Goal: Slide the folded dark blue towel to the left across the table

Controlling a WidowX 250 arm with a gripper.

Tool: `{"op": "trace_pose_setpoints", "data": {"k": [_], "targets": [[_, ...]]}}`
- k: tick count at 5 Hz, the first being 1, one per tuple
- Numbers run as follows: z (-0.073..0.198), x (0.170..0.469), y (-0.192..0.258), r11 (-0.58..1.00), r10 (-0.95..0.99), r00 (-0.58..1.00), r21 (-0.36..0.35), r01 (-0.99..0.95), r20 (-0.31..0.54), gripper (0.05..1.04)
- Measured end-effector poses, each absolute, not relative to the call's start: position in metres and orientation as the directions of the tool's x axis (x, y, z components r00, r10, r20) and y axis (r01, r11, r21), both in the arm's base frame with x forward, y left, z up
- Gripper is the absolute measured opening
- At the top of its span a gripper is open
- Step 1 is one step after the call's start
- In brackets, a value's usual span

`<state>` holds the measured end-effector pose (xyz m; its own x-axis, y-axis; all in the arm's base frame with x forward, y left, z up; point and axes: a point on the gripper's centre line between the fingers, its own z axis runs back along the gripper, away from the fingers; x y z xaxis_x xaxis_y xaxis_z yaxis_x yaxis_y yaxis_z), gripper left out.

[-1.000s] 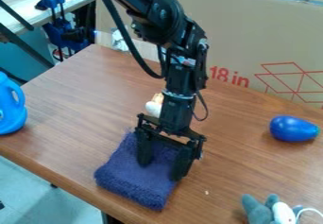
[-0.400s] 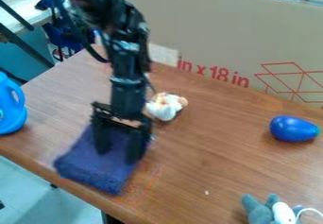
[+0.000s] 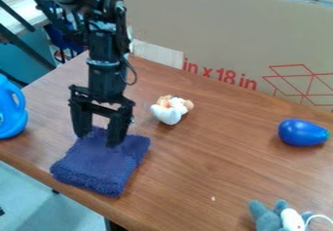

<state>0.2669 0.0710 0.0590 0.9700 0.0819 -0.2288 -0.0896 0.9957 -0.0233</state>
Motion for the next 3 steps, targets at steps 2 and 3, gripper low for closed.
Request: {"op": "trace_pose_setpoints", "data": {"k": [2,3], "targets": [[0.087,0.262,0.055,0.997,0.079,0.978,0.02,-0.077,-0.192,1.001],[0.123,0.244,0.039,0.995,0.066,0.99,0.08,-0.056,-0.126,1.001]]}}
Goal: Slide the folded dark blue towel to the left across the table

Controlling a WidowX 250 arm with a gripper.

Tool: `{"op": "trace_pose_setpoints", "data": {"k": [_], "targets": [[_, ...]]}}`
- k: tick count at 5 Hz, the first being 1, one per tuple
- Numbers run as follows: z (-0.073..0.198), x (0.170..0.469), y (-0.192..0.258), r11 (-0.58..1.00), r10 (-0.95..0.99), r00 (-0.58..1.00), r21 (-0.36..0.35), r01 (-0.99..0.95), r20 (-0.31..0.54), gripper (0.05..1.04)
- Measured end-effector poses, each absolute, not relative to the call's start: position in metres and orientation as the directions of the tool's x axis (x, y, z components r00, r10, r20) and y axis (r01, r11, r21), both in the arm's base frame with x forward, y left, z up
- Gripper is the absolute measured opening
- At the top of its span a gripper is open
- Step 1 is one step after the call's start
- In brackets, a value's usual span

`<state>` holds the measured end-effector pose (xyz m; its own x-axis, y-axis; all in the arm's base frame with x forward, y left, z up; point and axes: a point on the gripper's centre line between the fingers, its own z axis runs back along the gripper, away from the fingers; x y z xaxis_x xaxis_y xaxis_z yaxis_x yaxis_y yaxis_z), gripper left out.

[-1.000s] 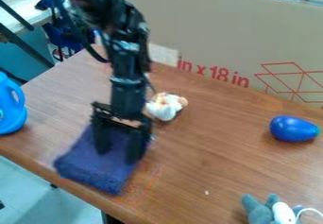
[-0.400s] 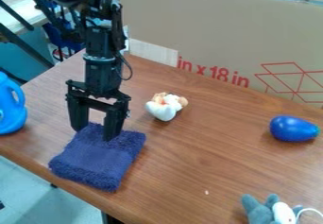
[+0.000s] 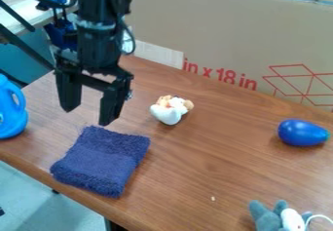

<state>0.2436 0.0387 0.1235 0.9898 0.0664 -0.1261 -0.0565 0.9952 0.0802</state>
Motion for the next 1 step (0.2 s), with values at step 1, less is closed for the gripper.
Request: {"op": "trace_pose_setpoints", "data": {"k": [1], "targets": [[0.1409,0.2318,0.0229,0.994,-0.003,0.99,0.106,0.018,-0.14,1.001]]}}
